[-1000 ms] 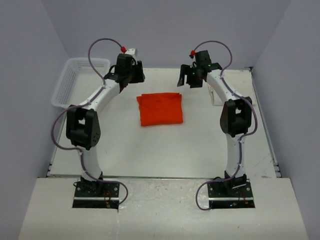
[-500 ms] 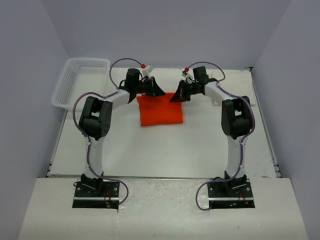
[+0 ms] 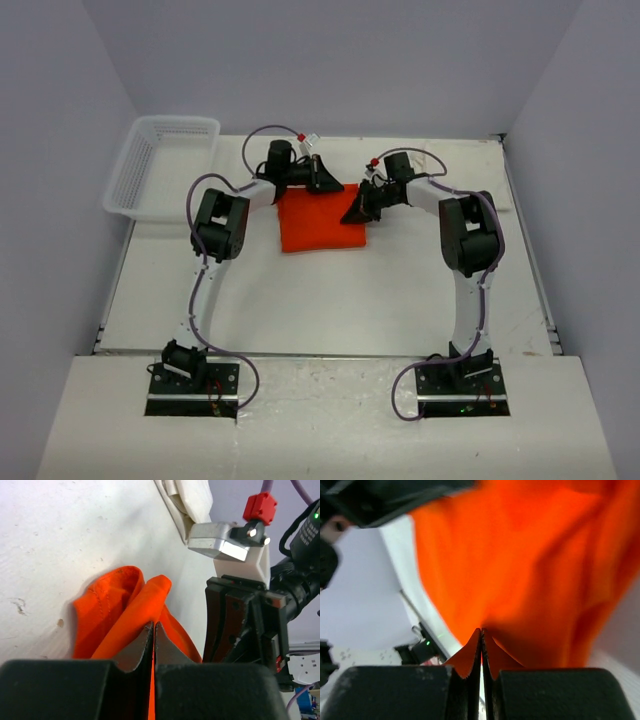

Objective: Fold and stack the t-shirts
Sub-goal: Fold the long partially folded tshirt into a neat square

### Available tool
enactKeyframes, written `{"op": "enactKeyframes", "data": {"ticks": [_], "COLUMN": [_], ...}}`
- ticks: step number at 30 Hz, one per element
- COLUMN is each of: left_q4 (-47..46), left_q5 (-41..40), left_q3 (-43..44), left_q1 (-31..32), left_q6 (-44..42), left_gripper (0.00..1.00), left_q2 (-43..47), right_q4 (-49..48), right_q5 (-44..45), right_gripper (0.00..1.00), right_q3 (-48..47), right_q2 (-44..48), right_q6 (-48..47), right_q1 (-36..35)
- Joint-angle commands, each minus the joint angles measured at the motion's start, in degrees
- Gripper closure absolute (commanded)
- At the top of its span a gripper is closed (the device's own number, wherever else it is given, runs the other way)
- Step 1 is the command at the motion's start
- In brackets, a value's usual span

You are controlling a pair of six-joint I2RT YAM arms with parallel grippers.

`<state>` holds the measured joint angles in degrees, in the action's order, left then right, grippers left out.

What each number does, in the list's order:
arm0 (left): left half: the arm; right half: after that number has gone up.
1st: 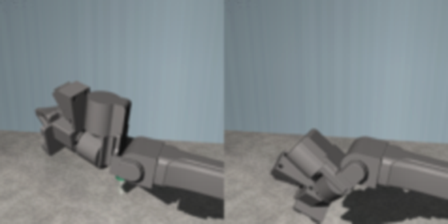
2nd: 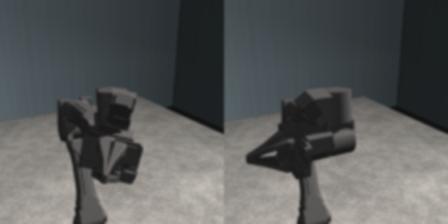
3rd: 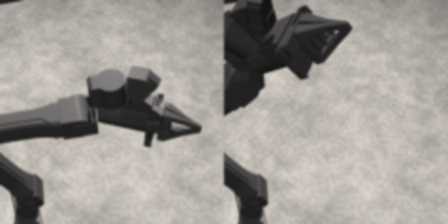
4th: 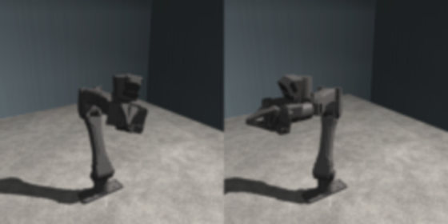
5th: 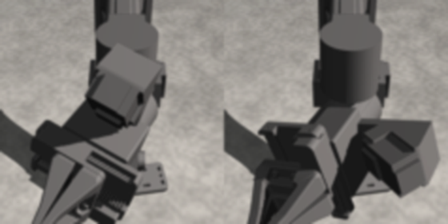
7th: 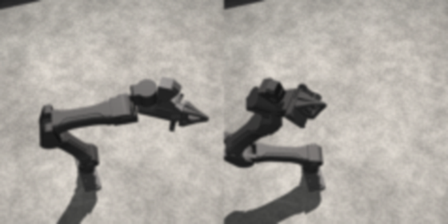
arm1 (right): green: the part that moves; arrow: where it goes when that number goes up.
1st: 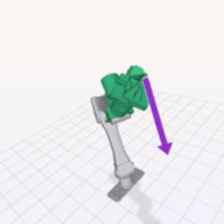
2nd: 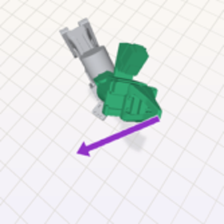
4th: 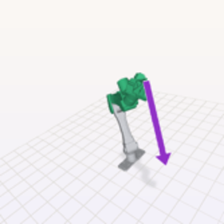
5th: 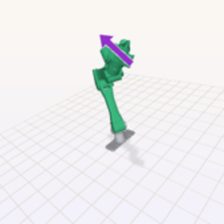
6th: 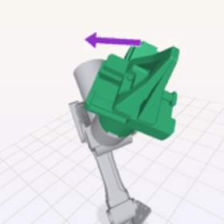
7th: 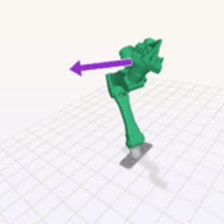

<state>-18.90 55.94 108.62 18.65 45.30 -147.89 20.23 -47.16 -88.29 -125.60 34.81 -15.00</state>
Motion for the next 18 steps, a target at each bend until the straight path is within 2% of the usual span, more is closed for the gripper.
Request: {"op": "enactKeyframes", "data": {"ticks": [1, 10, 18], "left_q4": [5.35, 15.29, 13.00], "left_q5": [-2.05, -5.58, -7.42], "left_q3": [4.41, 4.59, -6.48], "left_q1": [-1.42, -3.36, -5.82], "left_q6": [-2.93, -9.17, -11.72], "left_gripper": [1.00, 1.00, 1.00], "left_q2": [-1.08, -1.43, 1.47], "right_q4": [3.67, 8.77, 7.02], "right_q5": [9.15, 16.30, 19.91], "right_gripper": [1.00, 1.00, 1.00], "right_q3": [1.80, 2.69, 9.35], "right_q2": [1.41, 2.82, 7.21], "right_q6": [1.49, 3.34, 4.04], "right_q1": [-0.38, -2.66, -2.92]}}
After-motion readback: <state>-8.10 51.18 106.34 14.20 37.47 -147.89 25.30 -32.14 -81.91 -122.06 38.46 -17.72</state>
